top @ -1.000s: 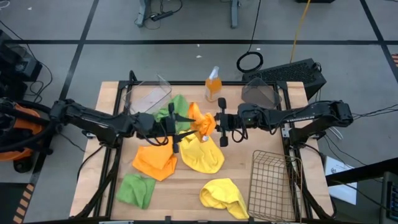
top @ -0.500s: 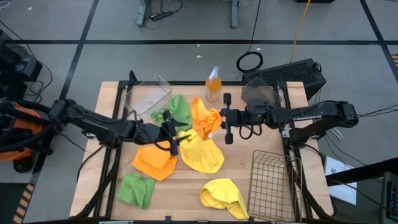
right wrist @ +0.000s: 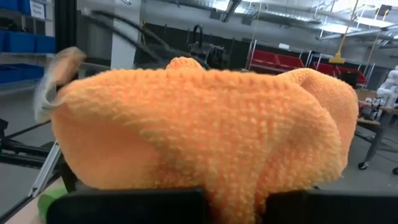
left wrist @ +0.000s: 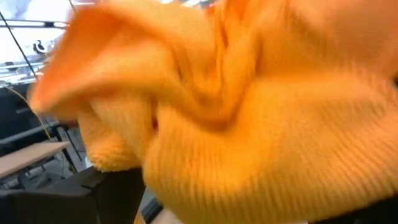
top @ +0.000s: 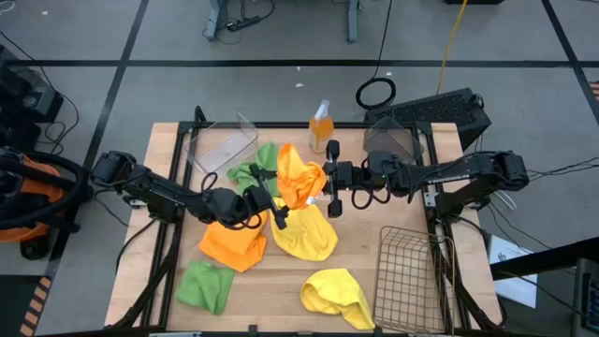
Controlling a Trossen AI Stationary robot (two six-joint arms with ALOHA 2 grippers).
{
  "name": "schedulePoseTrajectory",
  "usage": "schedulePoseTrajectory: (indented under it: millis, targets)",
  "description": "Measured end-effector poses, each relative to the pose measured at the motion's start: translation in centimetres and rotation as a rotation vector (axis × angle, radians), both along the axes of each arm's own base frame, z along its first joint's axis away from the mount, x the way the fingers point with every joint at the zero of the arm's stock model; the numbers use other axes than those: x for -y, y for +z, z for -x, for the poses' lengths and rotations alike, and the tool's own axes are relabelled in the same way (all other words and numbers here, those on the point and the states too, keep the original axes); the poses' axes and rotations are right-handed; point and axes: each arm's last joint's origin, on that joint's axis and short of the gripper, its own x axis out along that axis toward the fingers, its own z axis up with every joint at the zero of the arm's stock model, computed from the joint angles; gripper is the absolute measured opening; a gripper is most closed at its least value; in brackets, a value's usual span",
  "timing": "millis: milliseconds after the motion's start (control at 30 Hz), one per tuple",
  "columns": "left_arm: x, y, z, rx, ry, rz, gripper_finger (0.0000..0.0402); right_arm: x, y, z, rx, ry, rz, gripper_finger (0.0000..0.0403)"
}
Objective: Sort microfiber towel by color & place in baskets
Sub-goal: Put the top orange microfiber cloth into the transparent bin
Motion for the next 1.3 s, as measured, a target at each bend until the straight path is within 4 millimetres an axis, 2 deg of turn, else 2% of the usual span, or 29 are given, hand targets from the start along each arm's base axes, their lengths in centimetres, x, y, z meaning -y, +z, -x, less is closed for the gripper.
schedulePoseTrajectory:
  millis: [367, 500, 633, 867, 1033, 1300]
  targets:
    - [0.4, 0.7, 0.1, 0.07, -0.096, -0.013, 0.0354, 0.1, -0.7, -0.2, -0.052, -0.025, 0.021, 0.0017]
    - [0.7, 1.1, 0.4, 0.08, -0.101, -0.031, 0.0337, 0.1, -0.8, -0.2, -0.07, -0.03, 0.022, 0.0018]
    - [0.7, 1.3, 0.6, 0.064, -0.104, -0.035, 0.0286, 0.1, -1.0, -0.2, -0.09, -0.027, 0.023, 0.0018]
    - [0.6, 1.1, 0.6, 0.046, -0.107, -0.047, 0.0143, 0.0, -1.3, -0.2, -0.117, -0.021, 0.022, 0.0025]
    - [0.5, 1.1, 0.5, 0.035, -0.122, -0.05, 0.003, -0.2, -1.5, -0.2, -0.134, -0.017, 0.013, 0.0078]
    - [-0.2, 1.7, 1.6, -0.037, -0.089, -0.016, 0.0026, 0.0, -1.8, 0.9, -0.269, -0.069, -0.021, 0.0224]
